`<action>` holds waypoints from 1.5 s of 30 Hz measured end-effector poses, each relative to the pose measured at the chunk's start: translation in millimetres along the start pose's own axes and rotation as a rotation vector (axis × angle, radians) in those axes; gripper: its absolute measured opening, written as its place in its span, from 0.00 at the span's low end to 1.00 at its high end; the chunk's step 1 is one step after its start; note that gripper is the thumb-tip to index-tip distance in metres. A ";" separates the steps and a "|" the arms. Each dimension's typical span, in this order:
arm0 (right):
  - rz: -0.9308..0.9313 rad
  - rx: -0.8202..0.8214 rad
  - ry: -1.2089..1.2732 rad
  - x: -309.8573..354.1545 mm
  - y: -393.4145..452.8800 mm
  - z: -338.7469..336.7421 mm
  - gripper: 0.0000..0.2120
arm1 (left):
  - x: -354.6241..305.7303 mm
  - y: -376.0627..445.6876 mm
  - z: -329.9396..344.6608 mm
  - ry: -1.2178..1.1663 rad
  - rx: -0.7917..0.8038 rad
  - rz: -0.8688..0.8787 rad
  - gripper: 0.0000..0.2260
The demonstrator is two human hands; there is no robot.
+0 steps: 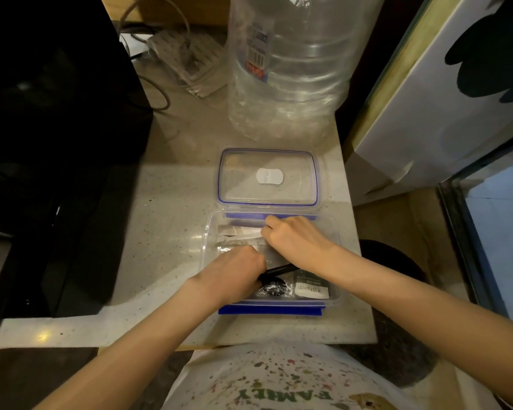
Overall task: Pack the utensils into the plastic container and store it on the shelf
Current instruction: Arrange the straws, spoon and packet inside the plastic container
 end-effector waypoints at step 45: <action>0.065 -0.006 0.110 -28.9 -40.7 4.8 0.07 | 28.3 -3.2 -4.7 0.041 -0.142 -0.225 0.08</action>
Point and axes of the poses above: each hand's wrist, its own y-axis towards the middle knuckle, its own z-axis out of the palm, x = y × z, the point moved 8 cm from there along y, towards the middle knuckle, and after that the axes turned 4 degrees about z, right-handed, at the moved point
